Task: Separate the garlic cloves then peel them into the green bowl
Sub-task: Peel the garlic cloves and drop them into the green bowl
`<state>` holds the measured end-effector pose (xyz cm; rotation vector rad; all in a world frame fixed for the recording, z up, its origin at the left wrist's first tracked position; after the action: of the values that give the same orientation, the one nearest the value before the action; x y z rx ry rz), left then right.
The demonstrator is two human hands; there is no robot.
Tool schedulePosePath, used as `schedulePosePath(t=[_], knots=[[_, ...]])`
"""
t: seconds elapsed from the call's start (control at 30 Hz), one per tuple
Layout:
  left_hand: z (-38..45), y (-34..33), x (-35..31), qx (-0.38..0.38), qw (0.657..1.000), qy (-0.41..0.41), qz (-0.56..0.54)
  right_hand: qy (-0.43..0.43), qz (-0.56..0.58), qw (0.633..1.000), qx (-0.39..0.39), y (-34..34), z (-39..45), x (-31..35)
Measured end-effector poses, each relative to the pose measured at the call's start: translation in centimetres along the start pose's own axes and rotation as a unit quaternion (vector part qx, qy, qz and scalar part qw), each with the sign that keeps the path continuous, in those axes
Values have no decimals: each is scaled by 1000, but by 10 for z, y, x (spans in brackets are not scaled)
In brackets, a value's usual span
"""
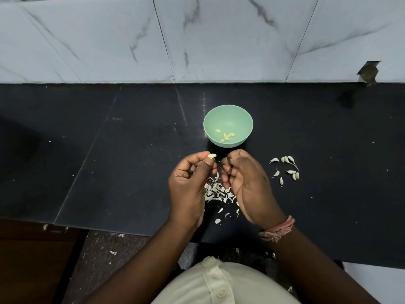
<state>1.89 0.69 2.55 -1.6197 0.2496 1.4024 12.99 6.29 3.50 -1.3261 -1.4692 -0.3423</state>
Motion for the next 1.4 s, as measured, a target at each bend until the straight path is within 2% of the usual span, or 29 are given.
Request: schedulePosePath(t=[0.17,0.37,0.57,0.77,1.0,1.4], knots=[[-1,-3,3,3,999,35,-41,59,-168,980,-87,12,-5,3],[-3,-4,7,1,997,57,-51,168,-206,955,-134,13,-16,19],[-3,-3,9,21,993,79,-90,160,-272,935,-164,14,-17,22],[-5,-4,12,22,988,107,-111,206,-308,921,-123,6,-21,24],[-5,-1,21,38,985,124,-111,192,-328,919,-102,6,-19,24],[-5,-1,21,60,989,110,-78,209,-410,883,-95,7,-20,24]])
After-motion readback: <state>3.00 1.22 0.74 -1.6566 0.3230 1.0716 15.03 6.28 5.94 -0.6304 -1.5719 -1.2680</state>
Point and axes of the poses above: each hand's wrist, its own z-axis towards the middle knuckle, its own y-axis out of the back of the hand, x = y × z, the point moved 6 cm from there along z, towards the middle knuckle, and after that the axes turned 14 degrees about -y, right-handed, at the moved point
